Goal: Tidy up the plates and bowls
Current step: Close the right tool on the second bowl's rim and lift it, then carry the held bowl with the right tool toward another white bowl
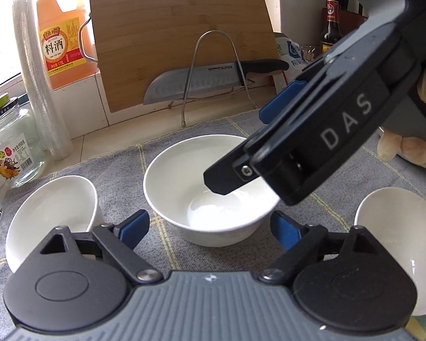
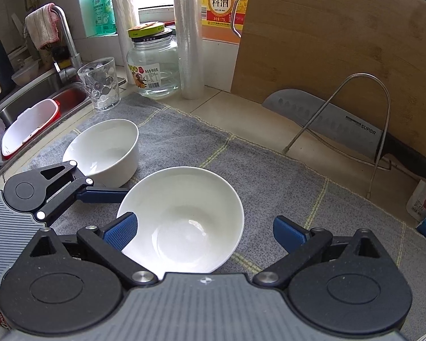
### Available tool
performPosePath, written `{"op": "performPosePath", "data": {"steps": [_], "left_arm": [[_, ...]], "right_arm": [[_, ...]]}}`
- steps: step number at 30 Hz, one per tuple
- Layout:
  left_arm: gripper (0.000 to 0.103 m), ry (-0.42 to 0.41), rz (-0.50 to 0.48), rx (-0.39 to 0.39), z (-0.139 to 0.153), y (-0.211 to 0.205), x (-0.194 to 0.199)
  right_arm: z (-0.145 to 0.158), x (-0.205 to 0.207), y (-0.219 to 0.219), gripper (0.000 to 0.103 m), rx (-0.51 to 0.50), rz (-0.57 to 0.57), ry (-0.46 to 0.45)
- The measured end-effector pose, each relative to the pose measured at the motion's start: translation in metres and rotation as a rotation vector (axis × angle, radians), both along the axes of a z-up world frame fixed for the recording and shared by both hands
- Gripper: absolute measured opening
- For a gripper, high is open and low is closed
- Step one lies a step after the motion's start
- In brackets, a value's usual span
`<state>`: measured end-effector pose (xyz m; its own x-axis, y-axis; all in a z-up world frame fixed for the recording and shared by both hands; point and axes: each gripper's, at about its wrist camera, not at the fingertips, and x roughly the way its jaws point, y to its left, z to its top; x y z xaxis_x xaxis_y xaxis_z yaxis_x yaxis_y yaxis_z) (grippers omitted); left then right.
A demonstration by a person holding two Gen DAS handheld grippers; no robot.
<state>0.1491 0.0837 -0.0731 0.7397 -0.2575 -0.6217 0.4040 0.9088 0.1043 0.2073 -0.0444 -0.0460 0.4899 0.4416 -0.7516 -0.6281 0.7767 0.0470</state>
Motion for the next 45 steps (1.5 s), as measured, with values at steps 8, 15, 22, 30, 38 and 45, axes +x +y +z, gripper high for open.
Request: {"op": "performPosePath", "data": {"steps": [8, 15, 22, 30, 38, 45], "left_arm": [[0.087, 0.013, -0.022, -0.008, -0.001, 0.000, 0.004], [0.086, 0.017, -0.036, -0.013, 0.000, 0.000, 0.005], [0.086, 0.022, -0.036, -0.008, 0.001, 0.000, 0.006], [0.086, 0.027, -0.041, 0.003, 0.005, -0.002, 0.003], [0.086, 0.016, -0.045, 0.011, 0.020, -0.002, -0.007], [0.086, 0.002, -0.055, 0.007, 0.035, -0.004, -0.024]], "right_arm": [[-0.010, 0.017, 0.006, 0.094, -0.003, 0.025, 0.049], [-0.017, 0.025, 0.015, 0.083, -0.026, 0.056, 0.080], [-0.017, 0.025, 0.017, 0.079, -0.027, 0.075, 0.094], [-0.013, 0.022, 0.017, 0.079, -0.023, 0.082, 0.098], [0.001, 0.010, 0.014, 0.079, 0.004, 0.095, 0.082], [0.013, -0.005, 0.007, 0.079, 0.025, 0.106, 0.081]]}}
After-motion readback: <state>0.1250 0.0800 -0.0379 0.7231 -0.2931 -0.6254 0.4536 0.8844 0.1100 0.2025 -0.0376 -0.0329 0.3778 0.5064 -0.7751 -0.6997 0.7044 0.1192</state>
